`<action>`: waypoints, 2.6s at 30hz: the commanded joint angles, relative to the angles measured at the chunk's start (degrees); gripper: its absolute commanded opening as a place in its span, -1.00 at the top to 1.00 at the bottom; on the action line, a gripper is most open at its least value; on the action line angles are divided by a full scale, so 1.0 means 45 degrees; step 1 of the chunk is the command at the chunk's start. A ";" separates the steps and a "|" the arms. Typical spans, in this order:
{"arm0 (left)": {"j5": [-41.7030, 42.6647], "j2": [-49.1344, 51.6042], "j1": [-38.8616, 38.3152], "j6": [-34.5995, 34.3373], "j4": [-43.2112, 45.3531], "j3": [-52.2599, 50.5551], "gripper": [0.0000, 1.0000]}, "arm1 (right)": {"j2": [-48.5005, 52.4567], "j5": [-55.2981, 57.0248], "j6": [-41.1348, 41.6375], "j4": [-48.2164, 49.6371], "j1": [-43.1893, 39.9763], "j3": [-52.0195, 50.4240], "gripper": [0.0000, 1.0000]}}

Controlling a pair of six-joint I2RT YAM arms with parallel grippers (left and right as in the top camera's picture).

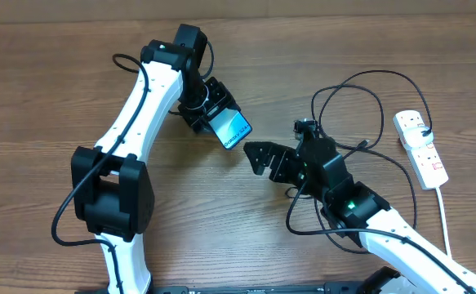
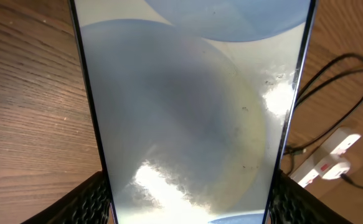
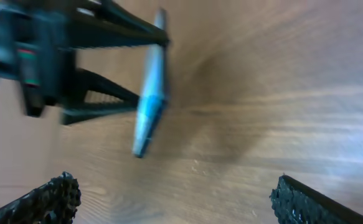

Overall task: Plug charger to phone and switch on socket
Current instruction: 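Move the right gripper toward the phone held by the left gripper, then grasp the phone's edge with the right gripper, release with left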

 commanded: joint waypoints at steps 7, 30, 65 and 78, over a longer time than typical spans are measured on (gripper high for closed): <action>0.1860 -0.0058 0.0083 -0.0510 0.0121 0.0345 -0.15 | 0.2123 0.0559 0.0340 0.3293 0.0359 0.0253 -0.93; 0.1860 -0.0058 -0.0578 -0.0772 0.0316 0.0345 -0.10 | 0.3774 0.0860 0.1103 0.6586 0.0369 0.0253 -0.09; 0.0860 -0.0058 -0.0962 -0.0510 0.0272 0.0345 -0.24 | 0.3784 0.1355 0.1107 0.5639 0.0369 0.0253 0.79; 0.0495 -0.0058 -0.0092 0.1049 0.0427 0.0355 -0.57 | 0.3784 0.1676 0.1049 0.4770 0.0355 0.0253 0.92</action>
